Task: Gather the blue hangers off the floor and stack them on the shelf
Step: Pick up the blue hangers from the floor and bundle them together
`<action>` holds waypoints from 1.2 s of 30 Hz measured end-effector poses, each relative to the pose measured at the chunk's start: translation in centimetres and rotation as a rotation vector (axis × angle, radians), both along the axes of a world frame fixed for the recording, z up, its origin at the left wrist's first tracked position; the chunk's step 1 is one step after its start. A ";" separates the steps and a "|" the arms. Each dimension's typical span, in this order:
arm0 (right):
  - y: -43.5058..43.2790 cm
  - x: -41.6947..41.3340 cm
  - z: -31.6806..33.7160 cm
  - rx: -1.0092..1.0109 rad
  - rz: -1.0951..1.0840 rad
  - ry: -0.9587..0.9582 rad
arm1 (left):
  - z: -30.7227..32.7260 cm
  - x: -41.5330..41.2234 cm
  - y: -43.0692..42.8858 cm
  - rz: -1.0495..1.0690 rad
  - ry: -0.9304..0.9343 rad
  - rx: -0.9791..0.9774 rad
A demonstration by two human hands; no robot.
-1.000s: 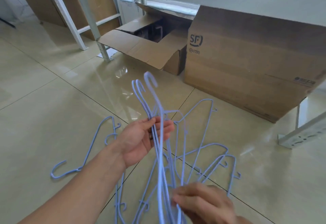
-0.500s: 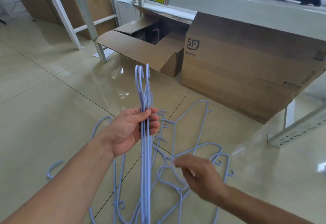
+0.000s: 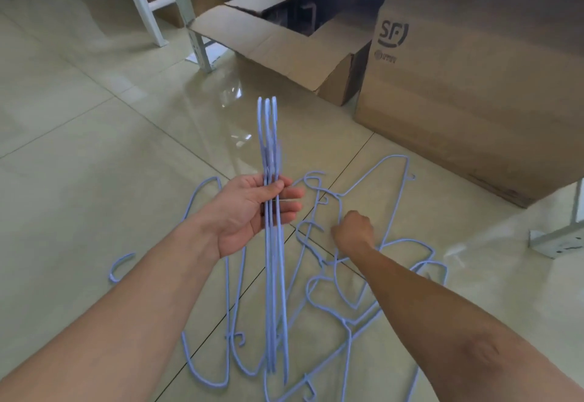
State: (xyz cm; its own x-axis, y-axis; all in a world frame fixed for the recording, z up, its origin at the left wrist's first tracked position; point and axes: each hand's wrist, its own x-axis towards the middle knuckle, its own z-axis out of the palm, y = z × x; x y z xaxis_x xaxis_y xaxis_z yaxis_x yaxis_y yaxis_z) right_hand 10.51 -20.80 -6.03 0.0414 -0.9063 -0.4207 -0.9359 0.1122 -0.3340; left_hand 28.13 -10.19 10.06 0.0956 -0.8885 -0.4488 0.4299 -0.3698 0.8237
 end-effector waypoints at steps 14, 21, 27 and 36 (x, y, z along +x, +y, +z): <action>2.6 -5.5 9.3 0.052 -0.246 -0.829 | 0.6 -2.9 0.0 0.009 -0.018 0.013; 8.9 -4.1 14.3 0.167 0.017 -1.017 | 0.4 -3.0 -0.1 0.002 0.002 0.020; 10.4 -3.6 14.8 0.096 0.165 -1.014 | 1.5 -4.2 1.0 -0.042 0.061 -0.011; 8.6 -3.7 13.0 0.127 0.121 -0.905 | 1.9 -3.5 2.3 0.139 -0.051 -0.004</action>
